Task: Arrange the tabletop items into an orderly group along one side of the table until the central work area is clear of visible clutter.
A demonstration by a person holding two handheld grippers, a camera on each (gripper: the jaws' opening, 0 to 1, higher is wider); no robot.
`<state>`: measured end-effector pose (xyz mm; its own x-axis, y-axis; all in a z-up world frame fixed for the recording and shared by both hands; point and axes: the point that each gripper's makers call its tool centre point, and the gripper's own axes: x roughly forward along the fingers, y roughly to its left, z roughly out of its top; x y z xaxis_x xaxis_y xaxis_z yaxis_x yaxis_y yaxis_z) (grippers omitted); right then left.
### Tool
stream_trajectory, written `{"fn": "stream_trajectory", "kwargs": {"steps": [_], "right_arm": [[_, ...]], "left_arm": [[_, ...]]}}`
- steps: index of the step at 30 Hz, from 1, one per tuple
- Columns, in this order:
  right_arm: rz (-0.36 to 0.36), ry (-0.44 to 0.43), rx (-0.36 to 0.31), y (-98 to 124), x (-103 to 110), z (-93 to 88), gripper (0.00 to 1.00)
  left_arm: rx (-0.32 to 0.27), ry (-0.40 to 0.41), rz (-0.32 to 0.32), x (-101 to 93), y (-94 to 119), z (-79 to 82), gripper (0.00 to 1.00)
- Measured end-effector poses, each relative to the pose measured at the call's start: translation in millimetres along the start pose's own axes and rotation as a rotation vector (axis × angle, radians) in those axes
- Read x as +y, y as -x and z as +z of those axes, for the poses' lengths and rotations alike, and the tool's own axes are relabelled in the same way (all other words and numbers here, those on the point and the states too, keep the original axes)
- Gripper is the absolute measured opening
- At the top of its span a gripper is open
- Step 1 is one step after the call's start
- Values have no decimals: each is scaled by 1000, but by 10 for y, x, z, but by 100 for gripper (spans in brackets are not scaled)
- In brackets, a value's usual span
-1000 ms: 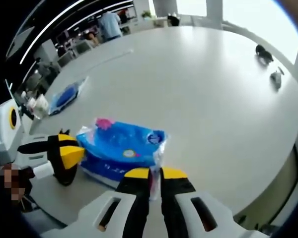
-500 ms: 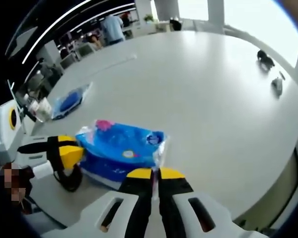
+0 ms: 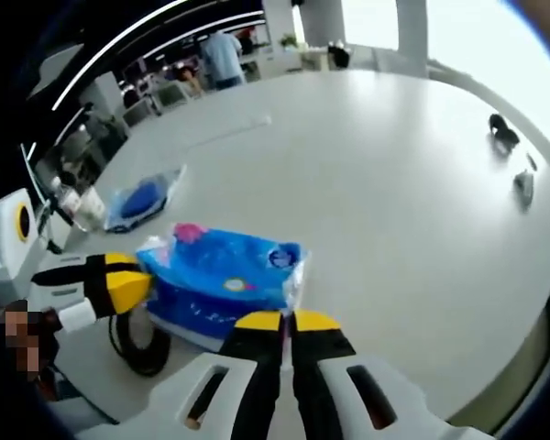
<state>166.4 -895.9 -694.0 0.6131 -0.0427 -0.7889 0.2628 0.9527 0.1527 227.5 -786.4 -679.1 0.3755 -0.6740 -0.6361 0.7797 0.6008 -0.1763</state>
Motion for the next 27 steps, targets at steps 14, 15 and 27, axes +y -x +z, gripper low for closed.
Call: {"fn": "stream_trajectory", "kwargs": {"steps": [14,15,27], "right_arm": [[26,46,-11,-76,176,239,0],[28,49,-11,-82,185,256,0],[55,83,-26,-145,333,460,0]], "left_arm": [[-30,32,39,220,84,128,7],[-32,36,41,236,88,139,6],[-73,61,83,431,150,249,5]]}}
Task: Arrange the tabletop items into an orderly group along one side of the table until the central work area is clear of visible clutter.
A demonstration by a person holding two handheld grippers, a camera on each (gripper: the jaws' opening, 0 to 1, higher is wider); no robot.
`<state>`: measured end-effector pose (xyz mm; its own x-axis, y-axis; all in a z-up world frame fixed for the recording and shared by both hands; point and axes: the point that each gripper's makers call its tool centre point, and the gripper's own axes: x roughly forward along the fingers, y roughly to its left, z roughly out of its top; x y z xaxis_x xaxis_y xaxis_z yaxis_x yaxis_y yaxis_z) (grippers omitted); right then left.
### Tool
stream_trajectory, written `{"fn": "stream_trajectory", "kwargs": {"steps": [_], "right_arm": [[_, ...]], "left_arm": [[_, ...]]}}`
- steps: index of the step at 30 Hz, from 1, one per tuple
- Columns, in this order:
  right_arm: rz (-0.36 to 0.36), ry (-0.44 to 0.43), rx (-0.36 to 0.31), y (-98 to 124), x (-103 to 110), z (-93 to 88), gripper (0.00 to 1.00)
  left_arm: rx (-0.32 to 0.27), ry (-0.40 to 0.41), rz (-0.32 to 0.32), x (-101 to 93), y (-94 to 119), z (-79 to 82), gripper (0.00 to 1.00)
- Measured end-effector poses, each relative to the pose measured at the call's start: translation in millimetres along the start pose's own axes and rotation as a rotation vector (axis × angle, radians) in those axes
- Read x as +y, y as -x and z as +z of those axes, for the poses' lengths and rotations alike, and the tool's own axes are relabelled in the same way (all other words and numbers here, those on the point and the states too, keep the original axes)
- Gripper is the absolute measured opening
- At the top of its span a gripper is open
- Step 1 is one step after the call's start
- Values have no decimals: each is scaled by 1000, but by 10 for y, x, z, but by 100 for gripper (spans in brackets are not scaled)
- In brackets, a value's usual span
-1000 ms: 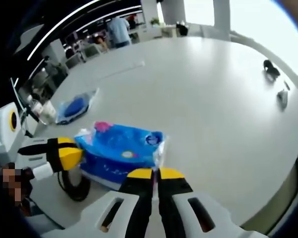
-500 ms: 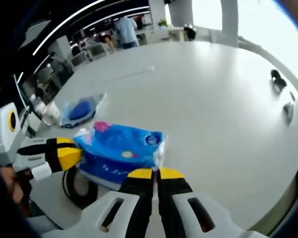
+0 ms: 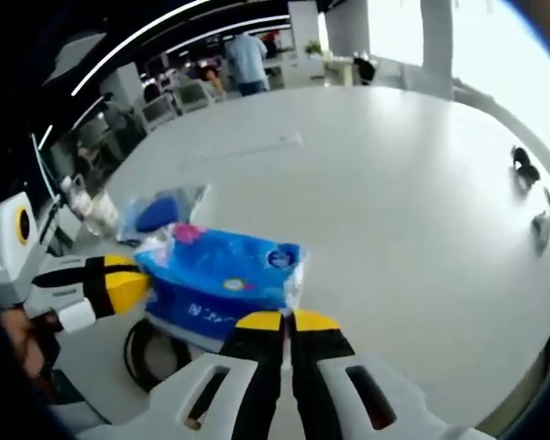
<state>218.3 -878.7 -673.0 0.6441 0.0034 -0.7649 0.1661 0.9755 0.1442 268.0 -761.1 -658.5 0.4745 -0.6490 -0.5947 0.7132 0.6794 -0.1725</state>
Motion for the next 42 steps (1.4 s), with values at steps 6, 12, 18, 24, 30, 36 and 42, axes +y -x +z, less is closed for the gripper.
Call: {"fn": "stream_trajectory", "kwargs": {"steps": [6,12,18,24,30,36,42], "right_arm": [[14,12,-7,-36,63,97,0],[21,28,-17,-72,116,231,0],[28,42,-28,-121,160,376,0],[36,51,-33,-194,205,486,0],[45,59,-36,-262,239,573,0],[49,63,-32,-340,246,630,0],[50,65,-27,-409,232,675,0]], "left_arm": [[-22,10,17,109,7,98,4],[-35,11,29,196,-1,180,3],[-49,18,44,283,-8,252,2],[-57,25,58,394,-46,315,1],[-62,23,70,476,-78,383,1],[-64,19,79,532,-130,443,0],[-58,18,85,582,-202,476,0]]}}
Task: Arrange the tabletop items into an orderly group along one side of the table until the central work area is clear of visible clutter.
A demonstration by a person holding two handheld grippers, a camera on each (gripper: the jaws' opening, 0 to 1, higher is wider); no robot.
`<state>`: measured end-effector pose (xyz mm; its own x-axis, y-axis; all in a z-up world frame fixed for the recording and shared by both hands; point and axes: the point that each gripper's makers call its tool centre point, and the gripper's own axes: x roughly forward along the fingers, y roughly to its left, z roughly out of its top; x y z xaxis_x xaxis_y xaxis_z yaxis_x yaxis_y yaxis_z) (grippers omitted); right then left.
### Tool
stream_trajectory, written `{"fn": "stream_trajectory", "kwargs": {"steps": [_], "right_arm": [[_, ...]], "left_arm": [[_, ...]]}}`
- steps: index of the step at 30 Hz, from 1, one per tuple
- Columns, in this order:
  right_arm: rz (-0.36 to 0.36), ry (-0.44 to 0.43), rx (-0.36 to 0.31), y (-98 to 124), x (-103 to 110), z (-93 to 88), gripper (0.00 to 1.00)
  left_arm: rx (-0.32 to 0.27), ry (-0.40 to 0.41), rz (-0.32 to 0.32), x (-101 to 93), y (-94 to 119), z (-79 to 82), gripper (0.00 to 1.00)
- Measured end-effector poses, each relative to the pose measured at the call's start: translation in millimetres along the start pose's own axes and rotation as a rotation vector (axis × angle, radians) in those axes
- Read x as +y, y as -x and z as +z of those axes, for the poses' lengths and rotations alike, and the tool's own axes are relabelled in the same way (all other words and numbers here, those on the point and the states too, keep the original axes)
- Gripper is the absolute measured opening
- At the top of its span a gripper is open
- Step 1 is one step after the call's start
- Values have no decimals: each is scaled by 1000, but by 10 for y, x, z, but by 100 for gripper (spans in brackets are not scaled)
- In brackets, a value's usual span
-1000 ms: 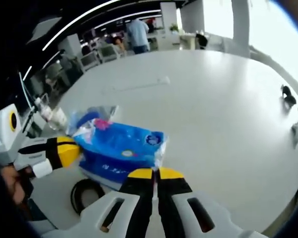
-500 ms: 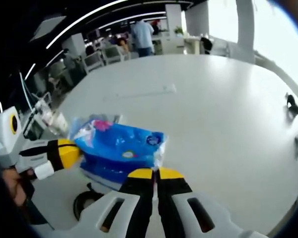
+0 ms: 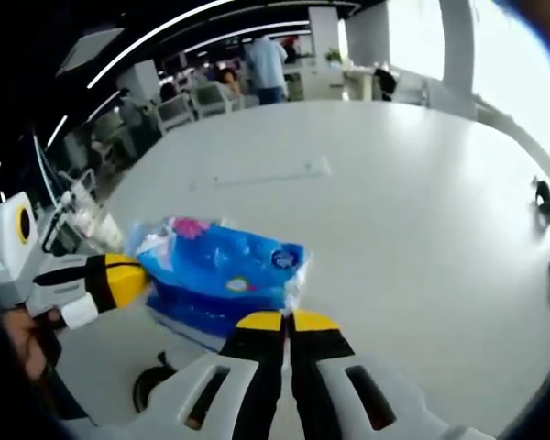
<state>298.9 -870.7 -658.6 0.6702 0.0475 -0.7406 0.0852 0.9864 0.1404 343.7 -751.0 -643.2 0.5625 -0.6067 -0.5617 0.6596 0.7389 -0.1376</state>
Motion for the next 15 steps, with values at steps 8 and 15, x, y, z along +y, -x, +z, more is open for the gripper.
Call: {"fn": "stream_trajectory", "kwargs": {"steps": [8,15], "right_arm": [[2,-2,4,-72,-40,75,0],[1,1,5,-134,-56,142,0]], "left_arm": [[3,-4,6,33,-79,62,0],[6,1,14,67,-146,79,0]]}}
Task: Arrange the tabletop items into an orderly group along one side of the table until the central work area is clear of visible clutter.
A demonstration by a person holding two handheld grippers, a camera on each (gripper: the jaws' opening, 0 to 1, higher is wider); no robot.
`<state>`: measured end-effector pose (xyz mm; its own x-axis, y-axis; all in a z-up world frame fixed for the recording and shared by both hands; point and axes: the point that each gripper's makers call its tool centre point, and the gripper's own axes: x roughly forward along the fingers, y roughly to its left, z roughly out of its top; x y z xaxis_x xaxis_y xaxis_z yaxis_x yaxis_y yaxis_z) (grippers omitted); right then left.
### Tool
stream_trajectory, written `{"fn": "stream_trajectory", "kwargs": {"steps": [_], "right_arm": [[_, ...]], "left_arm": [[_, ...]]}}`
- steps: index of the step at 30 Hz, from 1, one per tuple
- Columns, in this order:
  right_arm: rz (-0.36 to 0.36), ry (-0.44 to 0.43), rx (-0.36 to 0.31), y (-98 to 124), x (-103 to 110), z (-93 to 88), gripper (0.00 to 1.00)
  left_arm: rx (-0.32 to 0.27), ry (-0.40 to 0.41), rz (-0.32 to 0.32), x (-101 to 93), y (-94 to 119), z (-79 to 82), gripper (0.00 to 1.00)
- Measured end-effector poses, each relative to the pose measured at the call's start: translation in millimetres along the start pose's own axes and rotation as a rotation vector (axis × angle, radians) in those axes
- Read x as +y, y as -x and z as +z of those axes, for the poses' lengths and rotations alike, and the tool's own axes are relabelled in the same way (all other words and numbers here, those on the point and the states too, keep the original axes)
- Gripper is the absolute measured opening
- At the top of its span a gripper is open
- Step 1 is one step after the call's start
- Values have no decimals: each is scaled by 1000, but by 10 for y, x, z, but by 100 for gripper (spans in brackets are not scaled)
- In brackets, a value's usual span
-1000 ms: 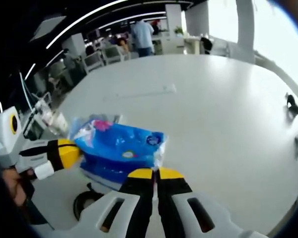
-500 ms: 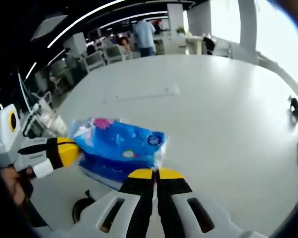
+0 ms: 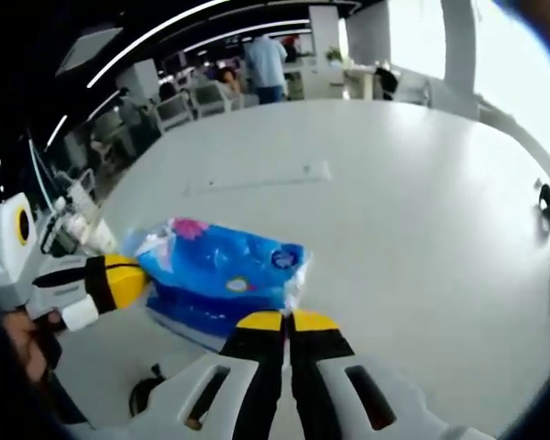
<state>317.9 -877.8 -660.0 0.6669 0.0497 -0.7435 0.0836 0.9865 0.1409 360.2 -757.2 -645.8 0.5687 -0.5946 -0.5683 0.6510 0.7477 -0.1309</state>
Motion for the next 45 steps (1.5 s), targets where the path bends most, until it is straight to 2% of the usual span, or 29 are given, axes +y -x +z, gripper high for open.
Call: {"fn": "stream_trajectory", "kwargs": {"steps": [12,27,41,44,45], "right_arm": [[-7,10,-7,-142,-39,154,0],[-16,-10,-4,-335,-95,242,0],[-26,-13,12,-540,-190,317,0],[-28,-20,20,-595,-201,307,0],[-31,-19,25,-606,-207,302,0]], "left_arm": [[2,17,16,85,-147,43,0],[30,29,28,171,-351,45,0],[62,99,29,210,-547,-33,0],[69,148,38,230,-584,-57,0],[69,142,37,235,-594,-55,0]]}}
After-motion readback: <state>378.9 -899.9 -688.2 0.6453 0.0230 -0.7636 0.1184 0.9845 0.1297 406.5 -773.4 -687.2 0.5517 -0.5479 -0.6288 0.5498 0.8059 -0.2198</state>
